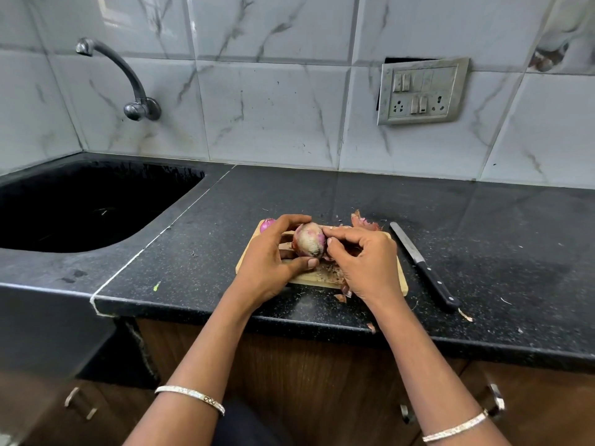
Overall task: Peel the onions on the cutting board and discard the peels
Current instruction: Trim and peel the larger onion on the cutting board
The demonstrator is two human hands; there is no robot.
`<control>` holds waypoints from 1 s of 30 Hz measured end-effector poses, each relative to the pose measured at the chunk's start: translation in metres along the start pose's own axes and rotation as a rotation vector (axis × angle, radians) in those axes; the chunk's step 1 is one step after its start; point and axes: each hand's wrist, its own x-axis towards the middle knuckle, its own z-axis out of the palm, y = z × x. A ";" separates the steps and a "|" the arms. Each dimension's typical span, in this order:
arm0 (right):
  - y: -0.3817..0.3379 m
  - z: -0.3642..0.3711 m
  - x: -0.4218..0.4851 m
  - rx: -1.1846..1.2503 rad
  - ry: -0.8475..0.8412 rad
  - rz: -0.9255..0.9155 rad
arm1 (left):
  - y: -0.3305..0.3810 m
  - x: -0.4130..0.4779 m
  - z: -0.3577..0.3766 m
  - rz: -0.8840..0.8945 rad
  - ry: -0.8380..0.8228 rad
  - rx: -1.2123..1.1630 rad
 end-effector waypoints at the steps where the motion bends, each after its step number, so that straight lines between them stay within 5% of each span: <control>1: -0.001 -0.001 0.000 0.009 0.007 0.003 | 0.000 0.000 0.000 -0.009 0.003 -0.011; 30: -0.002 -0.006 0.000 0.056 -0.037 0.157 | 0.001 0.000 -0.002 -0.014 0.095 0.075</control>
